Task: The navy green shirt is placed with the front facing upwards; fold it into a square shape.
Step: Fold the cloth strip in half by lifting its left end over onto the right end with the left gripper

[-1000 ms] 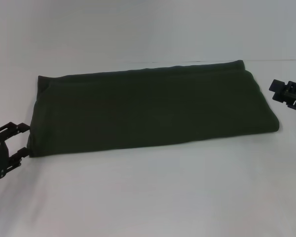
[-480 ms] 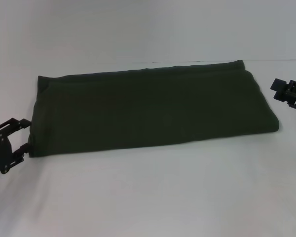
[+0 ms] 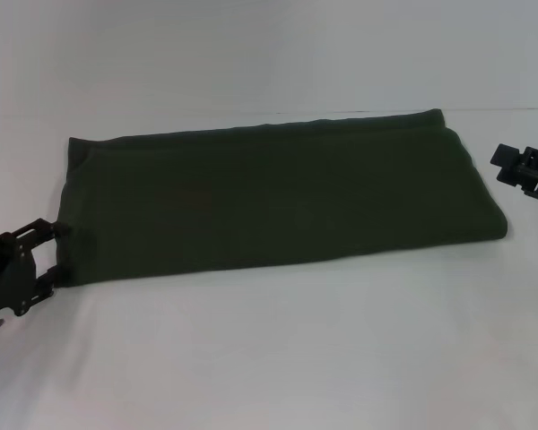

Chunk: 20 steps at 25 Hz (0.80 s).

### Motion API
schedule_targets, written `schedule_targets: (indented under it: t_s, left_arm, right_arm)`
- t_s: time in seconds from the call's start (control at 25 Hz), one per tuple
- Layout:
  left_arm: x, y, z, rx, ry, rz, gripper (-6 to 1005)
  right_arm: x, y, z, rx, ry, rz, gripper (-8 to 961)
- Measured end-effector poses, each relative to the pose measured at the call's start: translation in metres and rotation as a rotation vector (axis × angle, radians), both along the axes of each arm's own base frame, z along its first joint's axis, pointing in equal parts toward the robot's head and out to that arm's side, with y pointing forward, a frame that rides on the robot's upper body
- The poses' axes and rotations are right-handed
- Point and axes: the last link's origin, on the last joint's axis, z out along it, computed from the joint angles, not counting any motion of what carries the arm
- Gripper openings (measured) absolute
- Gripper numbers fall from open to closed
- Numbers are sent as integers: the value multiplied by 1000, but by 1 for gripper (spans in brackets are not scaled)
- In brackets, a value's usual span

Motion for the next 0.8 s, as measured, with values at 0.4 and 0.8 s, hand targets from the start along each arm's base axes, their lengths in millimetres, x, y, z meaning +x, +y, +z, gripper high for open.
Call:
schedule_targets:
  t_s: [0.4,0.8]
  left_arm:
    - [-2,-19,6,-9,-51,-22,701]
    - [-8,-21,3,-24,-48,34,701]
  right_arm:
    - [0,0,0,1,2,-2,583]
    - [2,-2,-2,0,3,-7,583]
